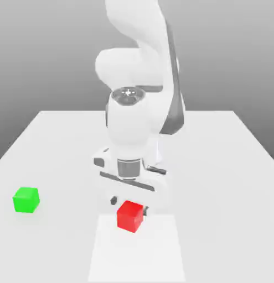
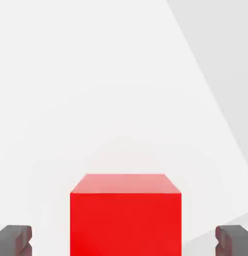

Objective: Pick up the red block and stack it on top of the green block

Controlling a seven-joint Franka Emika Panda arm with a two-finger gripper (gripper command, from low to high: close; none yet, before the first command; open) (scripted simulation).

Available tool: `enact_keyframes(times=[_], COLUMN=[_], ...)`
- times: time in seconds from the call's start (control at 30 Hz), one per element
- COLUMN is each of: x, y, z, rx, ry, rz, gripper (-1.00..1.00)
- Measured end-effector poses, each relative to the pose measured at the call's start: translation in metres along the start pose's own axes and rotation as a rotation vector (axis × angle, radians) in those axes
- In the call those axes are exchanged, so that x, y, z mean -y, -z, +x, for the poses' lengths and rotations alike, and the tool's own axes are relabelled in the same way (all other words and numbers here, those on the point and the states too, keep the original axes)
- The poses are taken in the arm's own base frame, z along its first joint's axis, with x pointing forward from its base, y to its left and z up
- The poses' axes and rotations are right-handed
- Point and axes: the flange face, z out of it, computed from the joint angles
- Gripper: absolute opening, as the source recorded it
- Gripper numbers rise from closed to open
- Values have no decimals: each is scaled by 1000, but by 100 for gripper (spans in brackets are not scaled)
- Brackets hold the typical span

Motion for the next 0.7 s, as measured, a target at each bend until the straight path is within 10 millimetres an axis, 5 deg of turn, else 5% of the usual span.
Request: enact_keyframes(times=[0.23, 0.5, 0.7], x=[0, -1, -46], y=[-2, 57, 78], z=[0, 5, 125], rx=[-1, -2, 2], ry=[0, -15, -369], rz=[1, 0, 4], gripper=[-100, -100, -100])
